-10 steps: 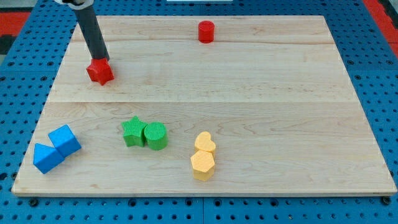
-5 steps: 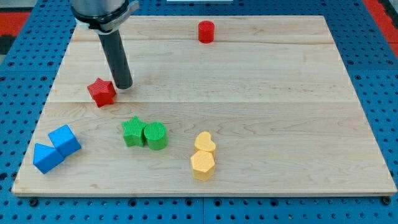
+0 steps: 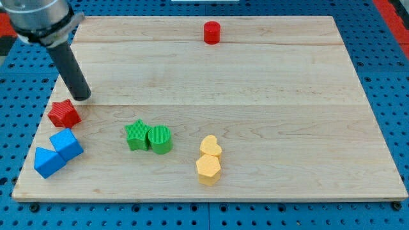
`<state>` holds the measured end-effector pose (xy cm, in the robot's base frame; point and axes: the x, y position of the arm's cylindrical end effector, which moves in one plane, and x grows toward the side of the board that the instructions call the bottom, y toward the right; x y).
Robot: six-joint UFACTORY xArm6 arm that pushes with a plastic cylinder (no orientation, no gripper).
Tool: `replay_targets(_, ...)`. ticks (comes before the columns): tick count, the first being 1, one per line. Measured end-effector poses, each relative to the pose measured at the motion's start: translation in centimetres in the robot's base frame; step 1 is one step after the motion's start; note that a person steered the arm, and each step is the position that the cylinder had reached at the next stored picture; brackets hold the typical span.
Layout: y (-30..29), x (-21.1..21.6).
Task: Push red star close to the blue cube
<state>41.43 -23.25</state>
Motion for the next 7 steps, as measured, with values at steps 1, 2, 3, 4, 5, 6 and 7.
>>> replay_targets(1,-2.3,0.0)
replay_targets(2,-2.3,1.6)
replay_targets(3,-1.4,2.3)
replay_targets(4,-0.9,3.5)
replay_targets(5,-0.8,5.0)
replay_targets(6,-0.9,4.7)
replay_targets(7,3.1,0.6)
